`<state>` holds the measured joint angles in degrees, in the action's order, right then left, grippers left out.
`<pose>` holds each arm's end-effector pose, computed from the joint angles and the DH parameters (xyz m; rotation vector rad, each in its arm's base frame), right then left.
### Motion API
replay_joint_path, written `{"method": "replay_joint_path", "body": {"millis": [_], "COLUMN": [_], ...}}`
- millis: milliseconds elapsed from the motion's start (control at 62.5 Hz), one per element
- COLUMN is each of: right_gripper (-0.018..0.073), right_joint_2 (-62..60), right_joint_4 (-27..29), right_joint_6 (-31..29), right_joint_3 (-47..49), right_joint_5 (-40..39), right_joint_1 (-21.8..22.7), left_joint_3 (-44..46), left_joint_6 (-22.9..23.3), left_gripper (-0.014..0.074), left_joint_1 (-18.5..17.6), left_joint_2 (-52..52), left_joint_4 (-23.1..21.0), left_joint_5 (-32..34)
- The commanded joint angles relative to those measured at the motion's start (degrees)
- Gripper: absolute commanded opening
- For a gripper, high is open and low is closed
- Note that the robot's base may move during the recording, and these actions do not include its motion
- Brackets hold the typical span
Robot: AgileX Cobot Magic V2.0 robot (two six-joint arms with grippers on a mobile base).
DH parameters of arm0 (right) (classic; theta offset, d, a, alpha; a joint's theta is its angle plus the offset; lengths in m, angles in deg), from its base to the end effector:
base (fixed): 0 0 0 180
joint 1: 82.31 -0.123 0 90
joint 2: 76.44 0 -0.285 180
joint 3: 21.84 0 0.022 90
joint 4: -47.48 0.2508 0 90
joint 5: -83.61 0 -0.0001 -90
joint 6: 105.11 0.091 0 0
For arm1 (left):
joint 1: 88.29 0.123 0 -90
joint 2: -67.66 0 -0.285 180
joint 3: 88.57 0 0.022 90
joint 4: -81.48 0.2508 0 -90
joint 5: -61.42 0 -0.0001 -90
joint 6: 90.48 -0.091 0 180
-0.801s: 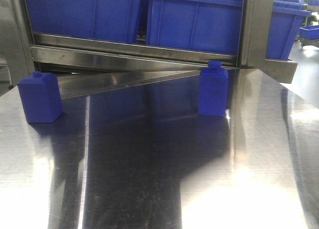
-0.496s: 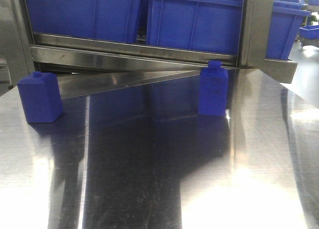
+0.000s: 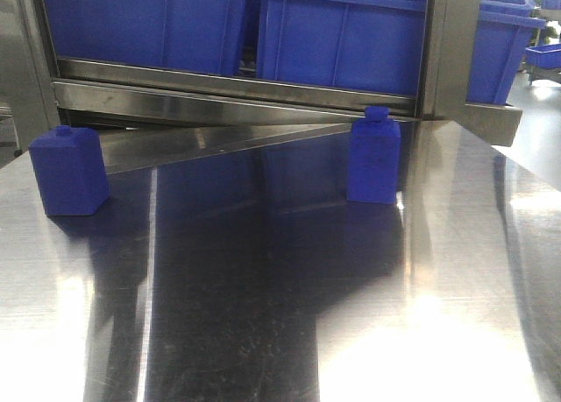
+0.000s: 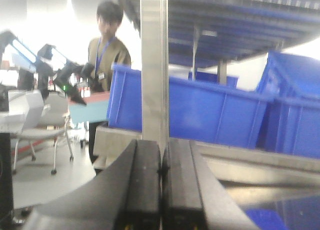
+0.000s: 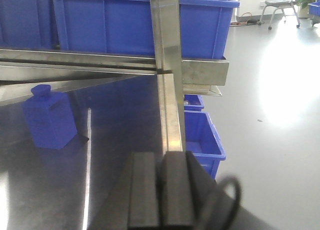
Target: Pick and sort blue part to right shelf
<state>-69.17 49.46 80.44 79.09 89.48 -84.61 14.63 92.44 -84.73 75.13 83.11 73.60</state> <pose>0.0570 0.0026 0.1934 0.0706 1.6094 0.1355 0.0513 0.0026 0.2349 -0.0485 1.2574 0.0299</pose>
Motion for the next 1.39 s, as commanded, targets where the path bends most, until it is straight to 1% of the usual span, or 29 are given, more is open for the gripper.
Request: {"method": "replay_joint_path", "body": {"millis": [0, 80, 160, 224, 272, 336, 384, 448, 464, 560, 657, 673, 737, 785, 849, 897, 945, 1041, 1089, 1153, 1217, 1281, 1377], "right_gripper": [0.0038, 0.0038, 0.0038, 0.0038, 0.0038, 0.0038, 0.0038, 0.0038, 0.0038, 0.0038, 0.0038, 0.0038, 0.0038, 0.0038, 0.0038, 0.0038, 0.0038, 0.0038, 0.0038, 0.0038, 0.0038, 0.0038, 0.0038], "right_joint_2": [-1.26, -1.26, -1.26, -1.26, -1.26, -1.26, -1.26, -1.26, -1.26, -1.26, -1.26, -1.26, -1.26, -1.26, -1.26, -1.26, -1.26, -1.26, -1.26, -1.26, -1.26, -1.26, -1.26], "right_joint_4": [0.04, 0.04, 0.04, 0.04, 0.04, 0.04, 0.04, 0.04, 0.04, 0.04, 0.04, 0.04, 0.04, 0.04, 0.04, 0.04, 0.04, 0.04, 0.04, 0.04, 0.04, 0.04, 0.04], "right_joint_6": [-0.29, -0.29, -0.29, -0.29, -0.29, -0.29, -0.29, -0.29, -0.29, -0.29, -0.29, -0.29, -0.29, -0.29, -0.29, -0.29, -0.29, -0.29, -0.29, -0.29, -0.29, -0.29, -0.29], "right_joint_3": [1.33, 1.33, 1.33, 1.33, 1.33, 1.33, 1.33, 1.33, 1.33, 1.33, 1.33, 1.33, 1.33, 1.33, 1.33, 1.33, 1.33, 1.33, 1.33, 1.33, 1.33, 1.33, 1.33], "right_joint_5": [-5.38, -5.38, -5.38, -5.38, -5.38, -5.38, -5.38, -5.38, -5.38, -5.38, -5.38, -5.38, -5.38, -5.38, -5.38, -5.38, -5.38, -5.38, -5.38, -5.38, -5.38, -5.38, -5.38], "right_joint_1": [0.09, 0.09, 0.09, 0.09, 0.09, 0.09, 0.09, 0.09, 0.09, 0.09, 0.09, 0.09, 0.09, 0.09, 0.09, 0.09, 0.09, 0.09, 0.09, 0.09, 0.09, 0.09, 0.09], "left_joint_3": [5.79, 13.59, 20.50, 25.41, 28.86, 33.10, 35.52, 38.03, 39.19, 42.67, 46.61, 47.26, 51.46, 54.06, 58.66, 61.50, 65.07, 71.80, 75.92, 79.77, 84.13, 87.37, 90.59], "left_joint_6": [0.03, 0.03, 0.03, 0.03, 0.03, 0.03, 0.03, 0.03, 0.03, -0.08, -1.21, -1.34, -1.48, -1.48, -1.48, -1.48, -1.48, -0.50, 1.22, 5.16, 7.92, 9.60, 9.87], "left_gripper": [0.0126, 0.0129, 0.0165, 0.0244, 0.0346, 0.0465, 0.0535, 0.0581, 0.0585, 0.0590, 0.0591, 0.0590, 0.0590, 0.0591, 0.0590, 0.0590, 0.0590, 0.0589, 0.0589, 0.0589, 0.0589, 0.0589, 0.0589], "left_joint_1": [0.01, 0.01, -0.14, -1.20, -2.01, -3.34, -4.52, -5.61, -6.13, -8.23, -11.20, -11.44, -14.32, -16.05, -18.67, -19.90, -20.47, -20.44, -20.44, -20.44, -20.44, -20.44, -20.44], "left_joint_2": [-0.46, 1.84, 5.41, 9.33, 11.91, 16.48, 19.89, 23.89, 25.95, 33.28, 40.87, 41.42, 47.59, 50.76, 56.26, 60.10, 63.98, 71.04, 74.64, 78.43, 82.72, 86.14, 90.26], "left_joint_4": [0.60, 2.21, 2.10, 1.98, 1.73, 0.05, -1.63, -4.47, -5.84, -10.16, -13.49, -13.88, -15.51, -15.80, -15.78, -15.78, -15.78, -15.13, -12.74, -9.51, -6.17, -4.99, -4.79], "left_joint_5": [1.48, -8.12, -14.37, -19.28, -22.87, -27.37, -30.39, -34.53, -35.94, -41.21, -45.17, -45.75, -48.44, -49.78, -51.64, -53.23, -55.94, -61.66, -64.57, -67.67, -71.07, -73.54, -75.25]}}
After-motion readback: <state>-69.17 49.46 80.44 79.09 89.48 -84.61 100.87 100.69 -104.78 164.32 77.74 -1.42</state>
